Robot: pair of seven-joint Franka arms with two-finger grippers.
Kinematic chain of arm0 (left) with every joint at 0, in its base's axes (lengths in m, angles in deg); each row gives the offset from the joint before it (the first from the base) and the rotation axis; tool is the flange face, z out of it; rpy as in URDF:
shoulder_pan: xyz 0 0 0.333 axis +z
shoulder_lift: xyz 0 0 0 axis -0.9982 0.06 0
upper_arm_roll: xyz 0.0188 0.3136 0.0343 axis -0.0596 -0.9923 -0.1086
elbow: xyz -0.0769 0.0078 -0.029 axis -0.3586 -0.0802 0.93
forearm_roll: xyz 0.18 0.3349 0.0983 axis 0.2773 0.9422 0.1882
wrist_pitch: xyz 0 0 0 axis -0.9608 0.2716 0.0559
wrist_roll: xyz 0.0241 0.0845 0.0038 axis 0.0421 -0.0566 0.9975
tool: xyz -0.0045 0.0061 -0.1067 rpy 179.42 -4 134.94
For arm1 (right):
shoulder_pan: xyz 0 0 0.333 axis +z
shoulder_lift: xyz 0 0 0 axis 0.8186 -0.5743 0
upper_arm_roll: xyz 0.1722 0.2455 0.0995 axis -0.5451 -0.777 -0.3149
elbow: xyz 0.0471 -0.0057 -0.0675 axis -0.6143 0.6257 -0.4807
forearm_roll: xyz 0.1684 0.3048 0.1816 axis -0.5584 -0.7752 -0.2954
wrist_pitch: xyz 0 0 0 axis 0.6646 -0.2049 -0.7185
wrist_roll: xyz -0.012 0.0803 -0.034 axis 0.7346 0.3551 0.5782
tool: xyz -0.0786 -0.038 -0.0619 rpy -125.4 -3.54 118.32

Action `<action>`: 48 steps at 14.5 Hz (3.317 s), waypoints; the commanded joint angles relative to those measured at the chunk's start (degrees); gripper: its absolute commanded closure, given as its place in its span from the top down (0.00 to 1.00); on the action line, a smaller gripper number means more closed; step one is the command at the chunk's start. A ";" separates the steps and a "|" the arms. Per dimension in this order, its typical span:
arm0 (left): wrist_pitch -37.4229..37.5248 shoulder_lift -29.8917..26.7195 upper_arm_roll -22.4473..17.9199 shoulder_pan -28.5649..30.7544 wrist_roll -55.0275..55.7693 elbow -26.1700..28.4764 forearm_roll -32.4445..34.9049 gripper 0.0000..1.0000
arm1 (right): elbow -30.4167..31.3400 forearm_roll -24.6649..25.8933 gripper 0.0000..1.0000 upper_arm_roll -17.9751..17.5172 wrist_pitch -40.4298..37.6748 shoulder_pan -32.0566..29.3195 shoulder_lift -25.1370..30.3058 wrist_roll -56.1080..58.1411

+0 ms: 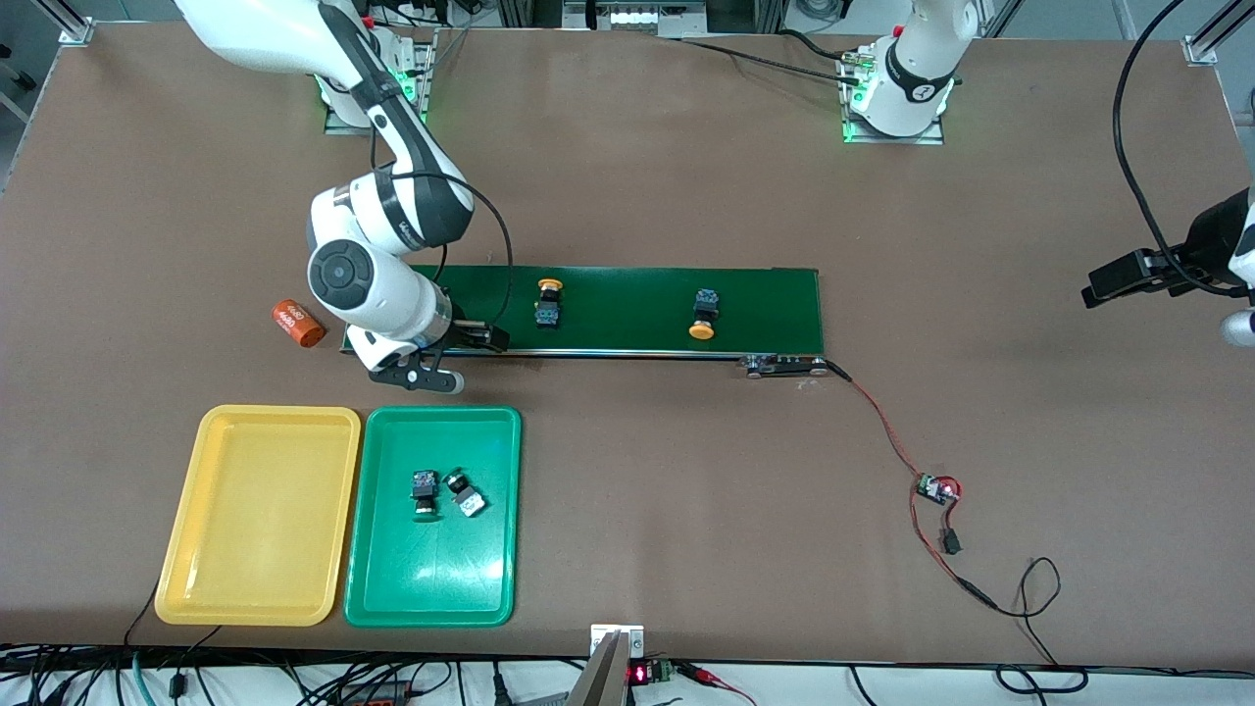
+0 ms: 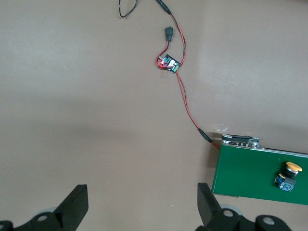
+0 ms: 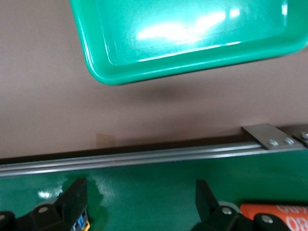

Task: Sort buttons by color to trays
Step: 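Move the right gripper to the belt and grasp an orange button, then carry the orange button into the yellow tray and open the right gripper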

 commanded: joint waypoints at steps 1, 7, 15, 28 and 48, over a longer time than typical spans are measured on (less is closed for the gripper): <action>0.98 -0.61 0.05 0.10 -3.28 -0.10 -0.50 1.00 | 4.06 -0.72 1.00 0.24 0.82 -0.04 3.45 0.39; 0.63 -0.88 0.22 0.10 -3.91 -0.36 -1.03 1.00 | 16.51 -0.55 1.00 0.06 8.46 0.22 11.17 0.48; 0.98 -2.28 -2.22 -1.29 -3.99 0.69 -1.03 1.00 | 21.90 -1.16 1.00 -2.75 12.51 1.62 13.74 -5.67; 0.63 -2.46 -14.45 -12.30 -7.51 1.04 -2.00 1.00 | 22.16 -0.37 1.00 -2.75 18.14 3.04 9.26 3.02; 0.62 -2.46 -13.75 -11.94 -7.51 1.04 -1.64 1.00 | 1.63 8.81 0.18 1.02 17.09 -8.29 0.31 16.90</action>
